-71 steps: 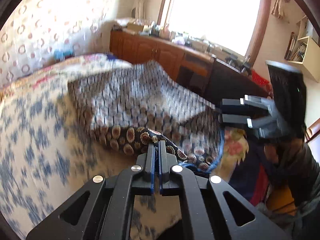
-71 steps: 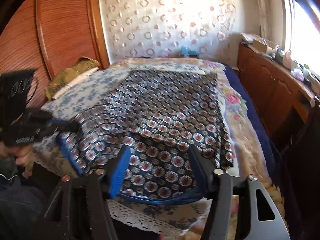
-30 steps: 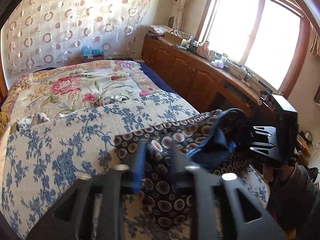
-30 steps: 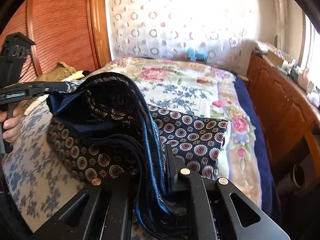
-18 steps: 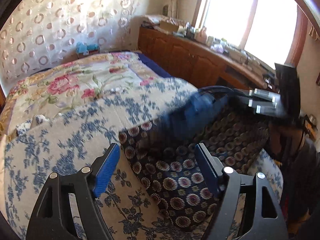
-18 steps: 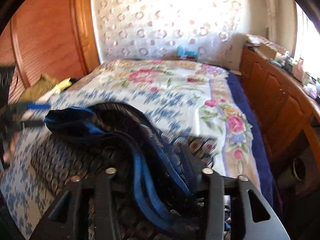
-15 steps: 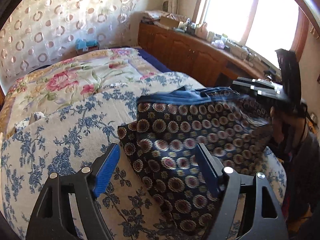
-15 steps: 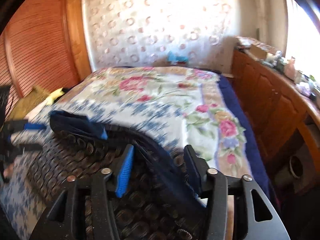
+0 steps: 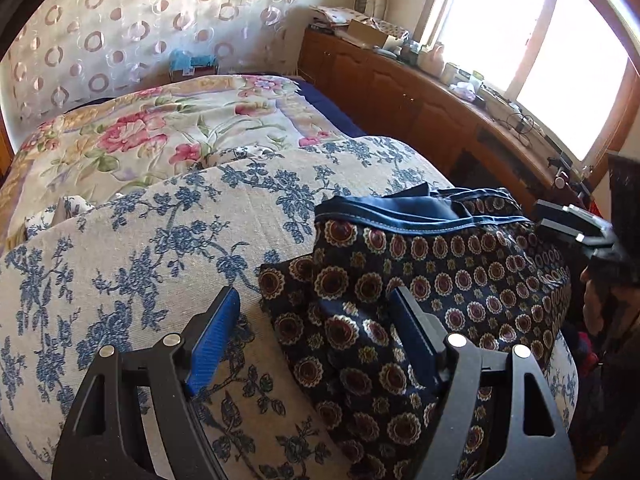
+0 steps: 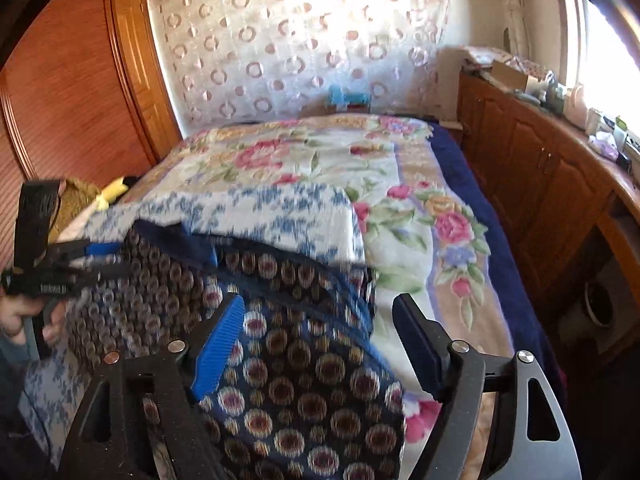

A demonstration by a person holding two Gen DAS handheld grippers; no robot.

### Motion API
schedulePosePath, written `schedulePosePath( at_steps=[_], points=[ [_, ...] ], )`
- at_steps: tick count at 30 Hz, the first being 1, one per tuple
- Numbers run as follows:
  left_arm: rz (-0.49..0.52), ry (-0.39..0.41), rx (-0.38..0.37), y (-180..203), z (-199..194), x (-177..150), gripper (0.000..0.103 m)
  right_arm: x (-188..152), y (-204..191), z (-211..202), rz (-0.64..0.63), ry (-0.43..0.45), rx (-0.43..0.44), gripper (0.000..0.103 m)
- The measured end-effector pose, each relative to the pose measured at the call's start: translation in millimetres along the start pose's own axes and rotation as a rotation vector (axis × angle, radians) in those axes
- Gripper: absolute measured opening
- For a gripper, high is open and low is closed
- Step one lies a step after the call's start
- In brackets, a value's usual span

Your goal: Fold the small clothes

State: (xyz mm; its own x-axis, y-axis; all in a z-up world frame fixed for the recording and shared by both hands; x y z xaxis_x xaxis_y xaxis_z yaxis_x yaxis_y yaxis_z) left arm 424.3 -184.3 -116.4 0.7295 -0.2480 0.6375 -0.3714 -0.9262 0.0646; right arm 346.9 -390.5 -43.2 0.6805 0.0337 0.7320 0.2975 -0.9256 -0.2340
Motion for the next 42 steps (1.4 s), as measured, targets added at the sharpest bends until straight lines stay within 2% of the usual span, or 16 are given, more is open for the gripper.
schedulePosePath(
  at_steps=[5, 7, 10, 15, 17, 19, 22, 24, 27, 31, 35, 42],
  points=[
    [0.012, 0.017, -0.003, 6, 1, 2, 0.076, -4, 18, 18, 0.054, -0.065, -0.001, 0.079],
    [0.011, 0.014, -0.014, 7, 2, 2, 0.062, -3, 25, 24, 0.091, -0.074, 0.016, 0.079],
    [0.013, 0.003, -0.029, 9, 4, 1, 0.045, 2, 31, 34, 0.127, -0.077, 0.059, 0.079],
    [0.025, 0.002, -0.025, 13, 4, -1, 0.042, 5, 25, 41, 0.106, -0.082, 0.101, 0.078],
    [0.027, 0.002, -0.028, 14, 4, -1, 0.034, 0, 22, 42, 0.087, -0.084, 0.111, 0.071],
    [0.033, 0.003, -0.034, 16, 2, -2, 0.020, -3, 20, 39, 0.066, -0.082, 0.097, 0.067],
    [0.049, 0.015, -0.036, 21, -3, -1, 0.009, -6, 20, 32, 0.045, -0.066, 0.085, 0.055],
    [0.058, 0.027, -0.034, 24, -8, -1, 0.007, -8, 21, 30, 0.045, -0.068, 0.088, 0.036],
    [0.057, 0.062, -0.042, 27, -23, 0, 0.006, -13, 12, 30, 0.032, -0.084, 0.116, 0.018],
    [0.035, 0.112, -0.080, 26, -53, 4, 0.005, -8, 3, 22, -0.016, -0.060, 0.094, 0.013],
    [0.000, 0.182, -0.106, 15, -95, 5, 0.005, 8, -16, 5, -0.065, 0.014, 0.095, 0.012],
    [-0.102, 0.311, -0.055, -51, -170, -6, 0.005, 54, -95, -5, -0.218, 0.118, 0.172, 0.011]
  ],
)
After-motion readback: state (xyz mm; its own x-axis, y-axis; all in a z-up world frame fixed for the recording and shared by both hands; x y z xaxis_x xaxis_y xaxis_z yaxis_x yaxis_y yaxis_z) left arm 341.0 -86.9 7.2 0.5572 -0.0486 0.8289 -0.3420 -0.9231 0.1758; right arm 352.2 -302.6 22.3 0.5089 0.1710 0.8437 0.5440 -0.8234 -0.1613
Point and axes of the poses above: each gripper's, at about its wrist camera, not at the fingertips, and z roughly the way its jaws point, y to its right, x to its top, the point moved 7 cm from there along z, roughly the way its jaws point, and after that the axes turned 13 degrees about x, right-handed, at the moved point
